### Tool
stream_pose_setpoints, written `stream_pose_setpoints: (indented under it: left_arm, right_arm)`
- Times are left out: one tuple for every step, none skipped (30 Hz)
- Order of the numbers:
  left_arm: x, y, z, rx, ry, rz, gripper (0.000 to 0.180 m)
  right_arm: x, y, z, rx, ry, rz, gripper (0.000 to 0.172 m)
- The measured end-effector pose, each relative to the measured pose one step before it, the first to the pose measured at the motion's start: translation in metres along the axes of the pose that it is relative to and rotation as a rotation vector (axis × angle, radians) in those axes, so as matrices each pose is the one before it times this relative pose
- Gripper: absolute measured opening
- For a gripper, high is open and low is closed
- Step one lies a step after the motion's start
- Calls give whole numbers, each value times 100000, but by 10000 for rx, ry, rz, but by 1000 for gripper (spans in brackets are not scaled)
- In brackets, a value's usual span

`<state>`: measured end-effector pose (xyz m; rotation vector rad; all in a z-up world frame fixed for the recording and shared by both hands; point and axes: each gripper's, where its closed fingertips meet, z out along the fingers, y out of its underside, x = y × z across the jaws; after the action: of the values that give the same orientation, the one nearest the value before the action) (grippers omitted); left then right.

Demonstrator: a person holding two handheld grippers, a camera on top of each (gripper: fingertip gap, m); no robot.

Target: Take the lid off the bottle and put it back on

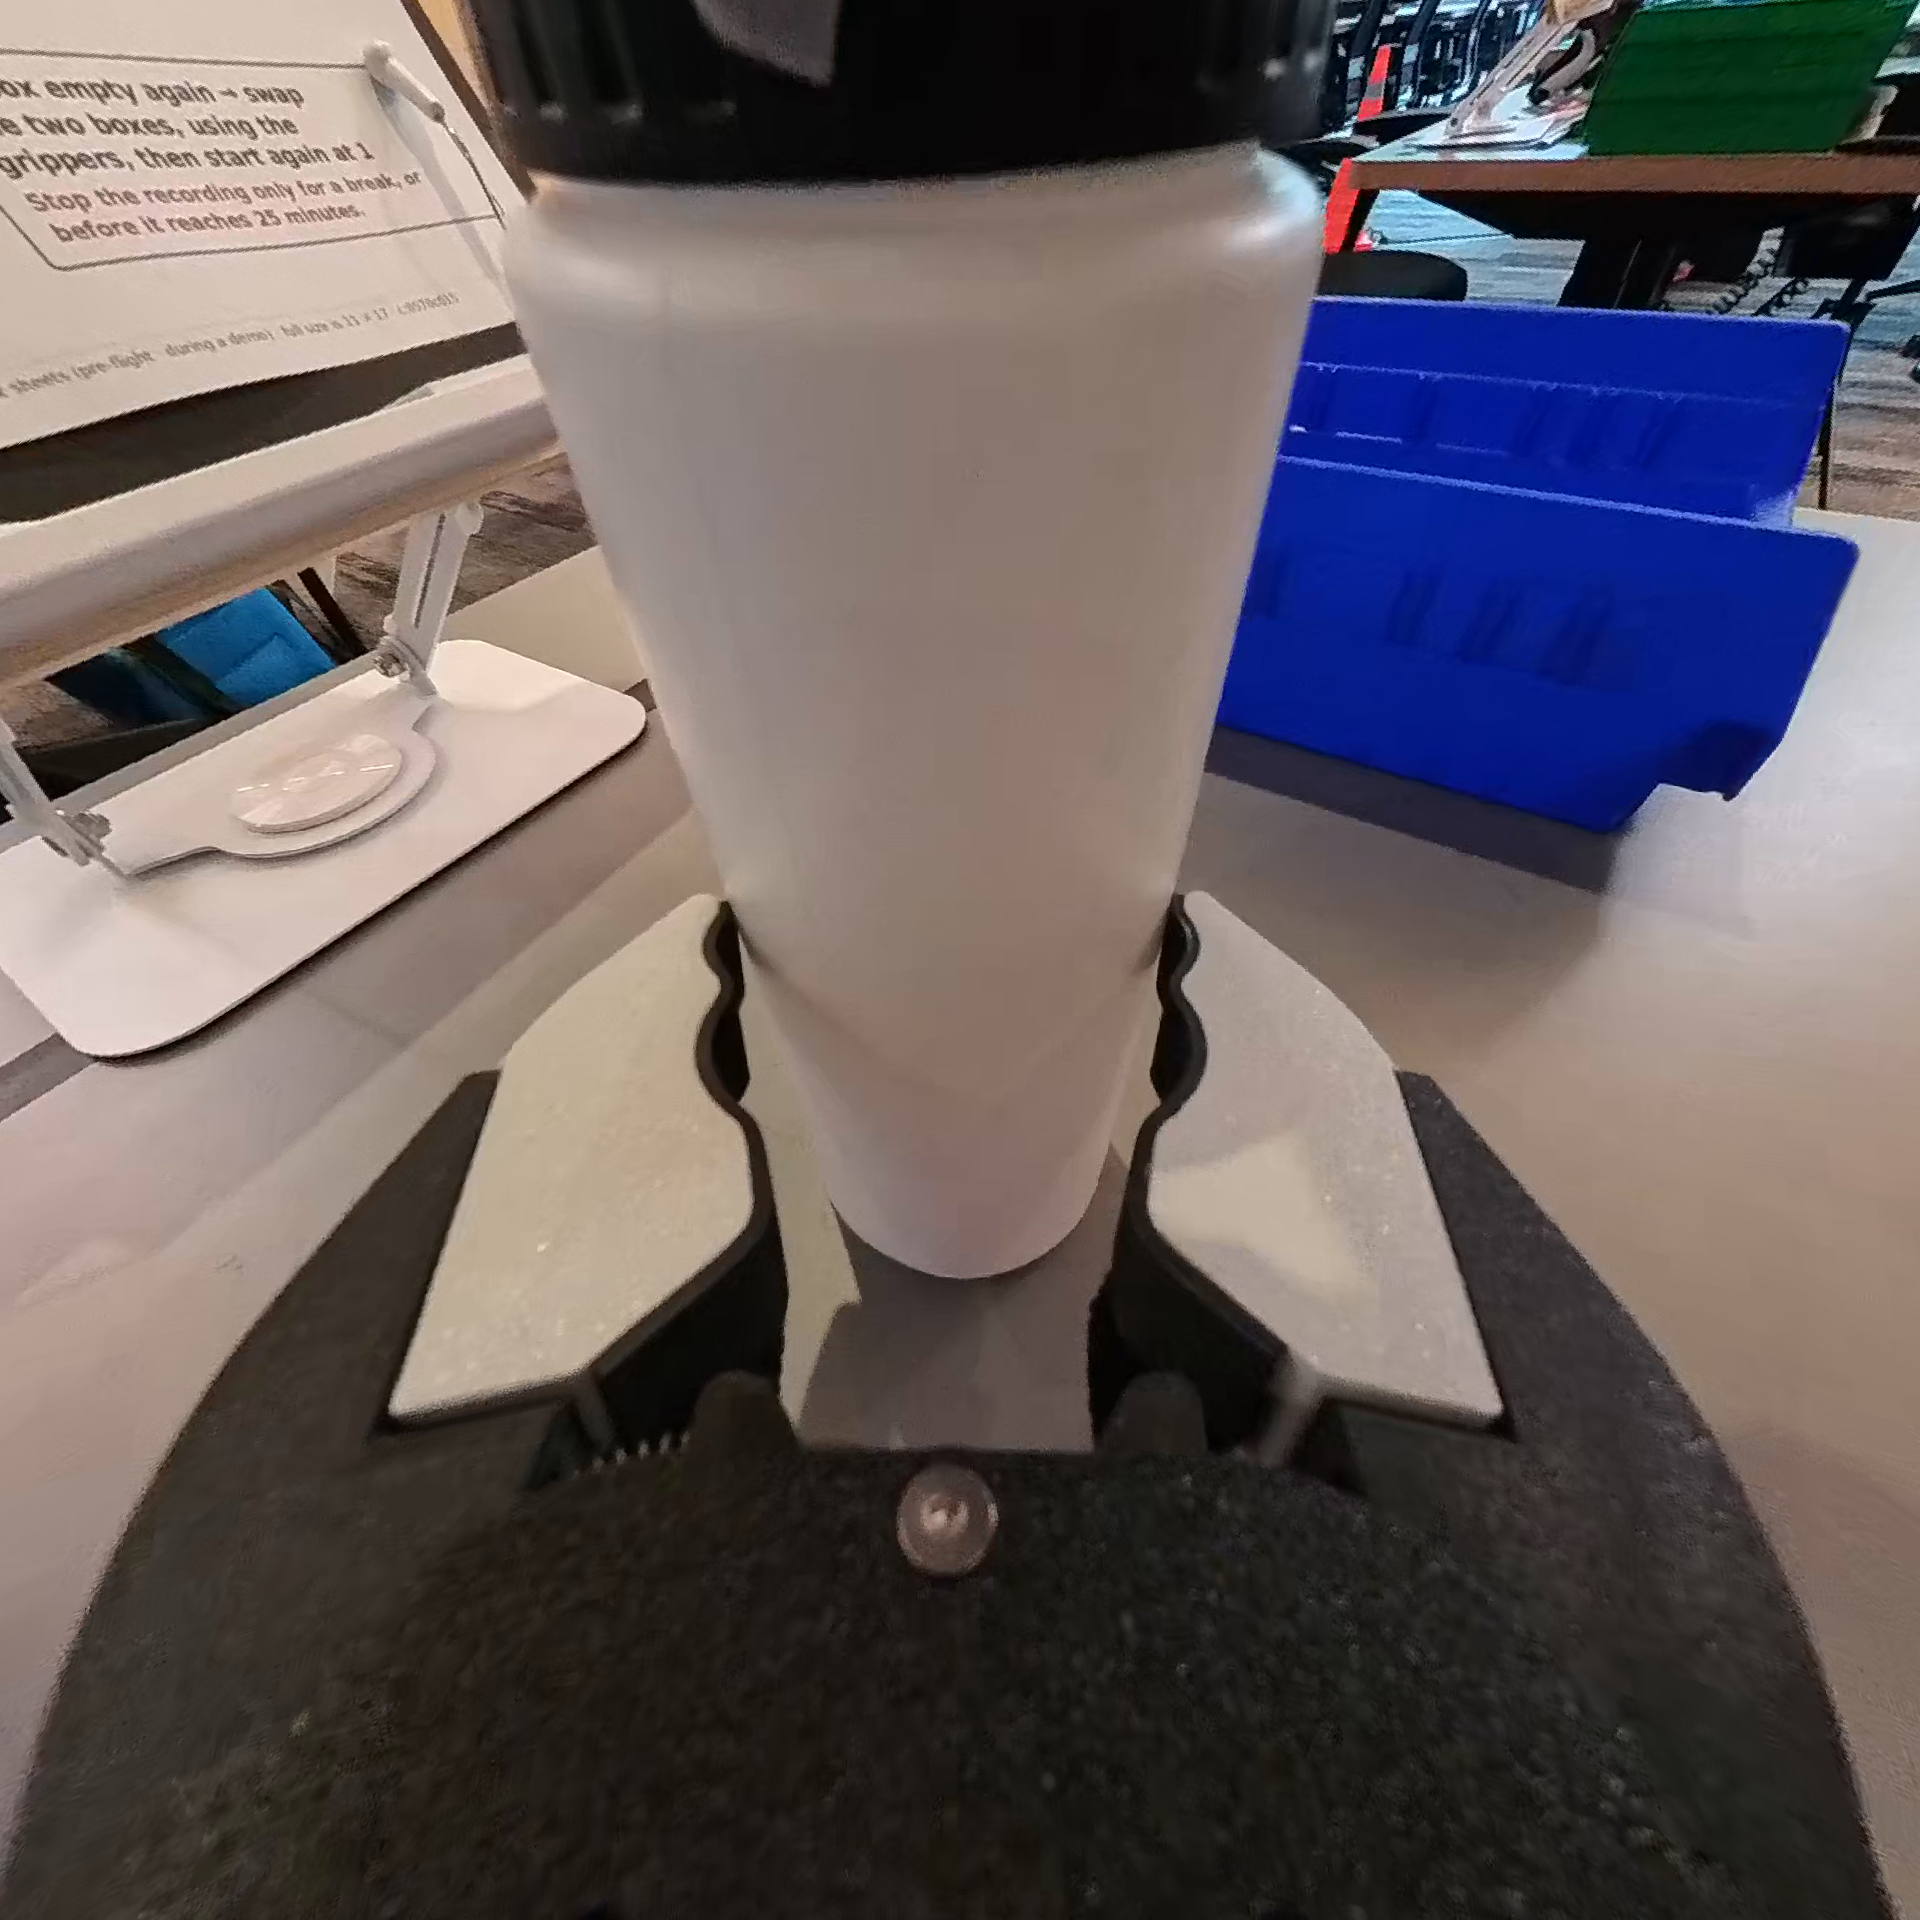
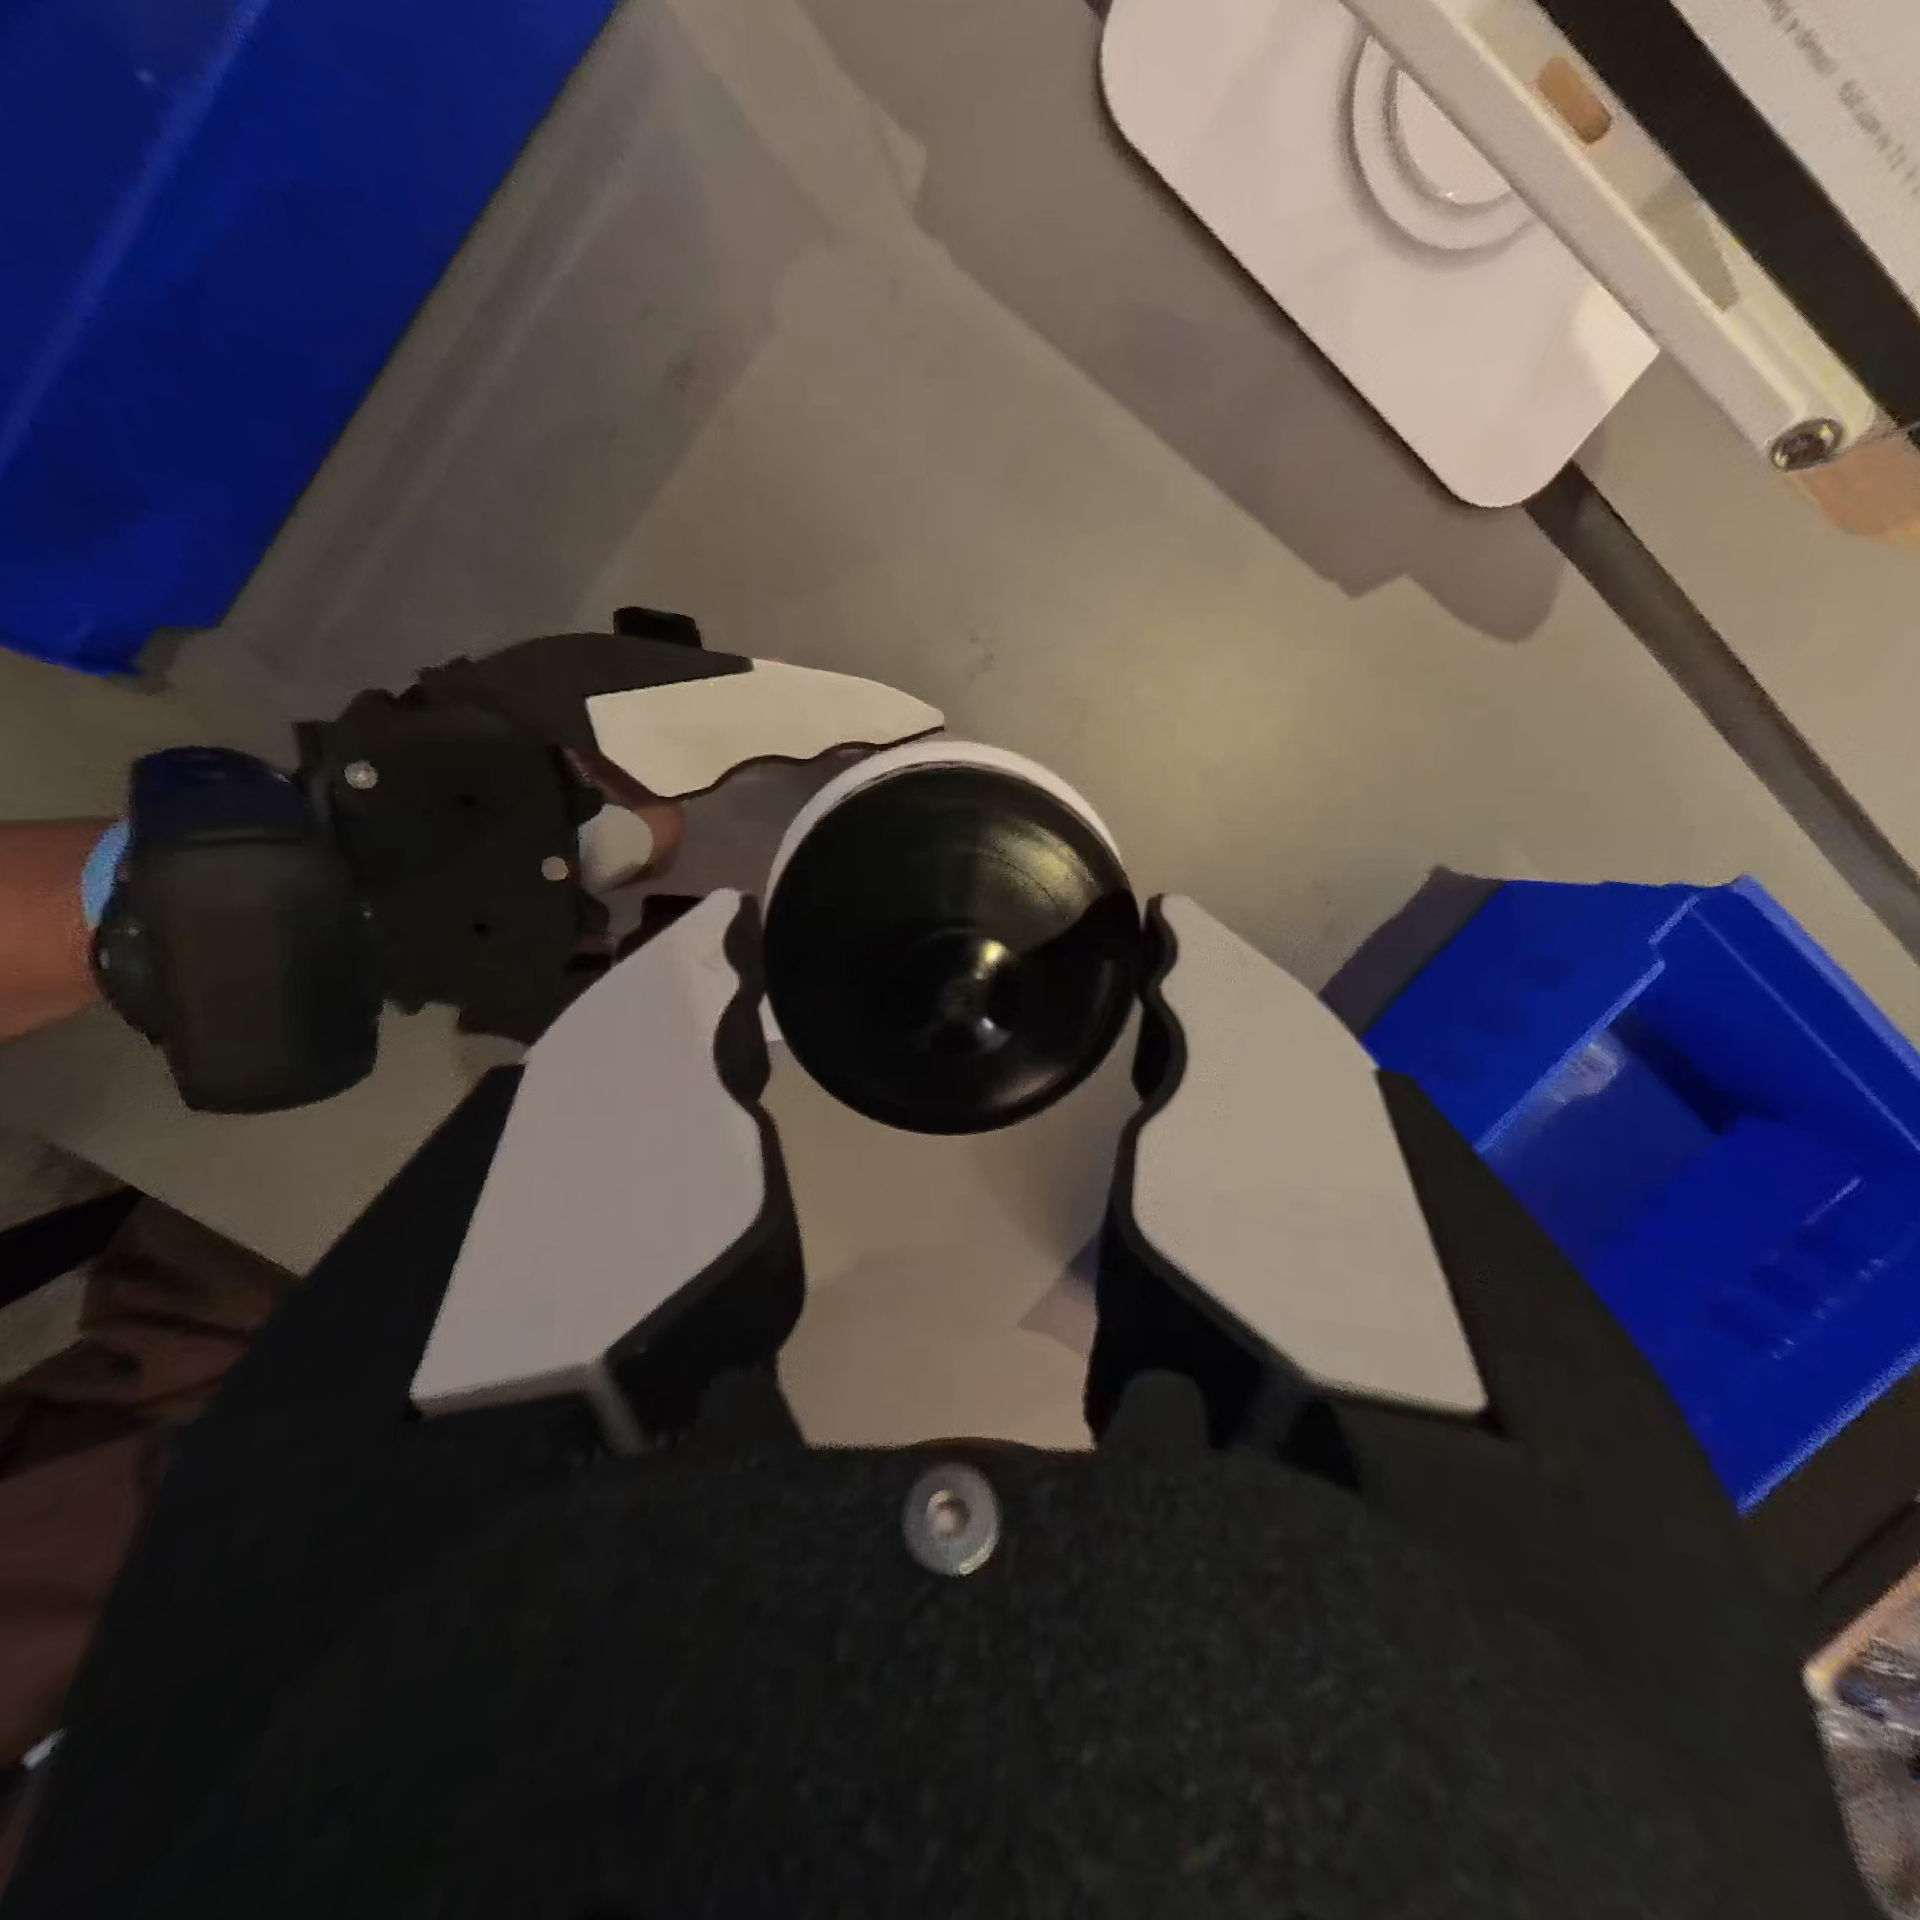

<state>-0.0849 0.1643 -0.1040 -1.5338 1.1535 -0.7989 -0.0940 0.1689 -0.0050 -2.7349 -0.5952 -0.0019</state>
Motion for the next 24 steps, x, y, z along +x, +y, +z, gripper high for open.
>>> stream_pose_setpoints:
  left_arm:
    - [-50,16,-48,33,34,-38,76]
    - [-23,-3,-29,38,82,-68,76]
    - [7,1,-31,30,83,-3,76]
    - [-24,-2,-17,28,54,10,76]
    - [-33,-13,-20,39,32,-20,76]
    - [2,-11,1,38,27,17,76]
    - [96,-11,36,25,43,82,76]
    - [116,-21,71,13,22,126,76]
    - [94,-30,86,-3,-12,90,76]
    - [55,-25,64,2,-16,23,76]
    - [21,-8,30,27,-2,1,76]
    - [9,-12,6,28,13,4,76]
    - [0,-4,16,1,11,-2,76]
    - [-7,9,-2,-16,-7,-13,76]
    - [-14,19,-20,-11,-10,-34,76]
    - [-16,6,-13,-1,-10,-31,76]
    - [-12,6,-16,-1,-8,-19,76]
    - [-4,10,-3,-17,-3,-9,76]
    - [-10,9,-2,-26,-11,-12,76]
    - [-6,2,-1,-11,-16,-17,76]
    - [-5,3,6,-4,-16,-17,76]
    - [-9,-1,-8,-7,-12,-9,76]
    - [1,15,-3,-13,-11,-4,76]
    - [-19,1,-8,-18,-20,-7,76]
  right_arm:
    - [-122,-72,41,-149,-15,-504,69]
    - [-122,-124,7,-147,-46,-786,69]
    - [-103,-49,-30,-210,-93,-826,69]
    - [-98,-28,-1,-212,-151,-823,69]
    - [-97,-48,13,-144,-150,-795,69]
    - [-106,-53,1,-63,-135,-975,69]
    - [-118,93,-30,-95,-143,-1099,68]
    - [-142,274,-35,-205,-149,-1128,68]
    - [-91,345,-62,-241,-67,-1179,68]
    - [-73,190,-43,-134,-20,-1095,68]
    - [-62,44,6,-4,31,-929,69]
    - [-29,22,-10,-9,12,-662,69]
    - [-15,20,-14,-53,-26,-347,69]
    - [26,33,-43,-124,10,-160,69]
    - [43,-64,-97,-50,90,14,68]
    - [43,-295,-179,174,134,218,68]
    - [34,-522,-289,373,150,414,73]
    - [-50,-461,-361,351,88,525,86]
    - [154,-245,-362,196,234,671,97]
    - [558,-76,-377,120,504,842,102]
    - [479,-161,-365,211,416,1005,104]
    - [-29,-209,-322,278,31,1106,104]
    - [110,-160,-291,283,68,1161,105]
    - [129,-14,-202,193,47,1149,102]
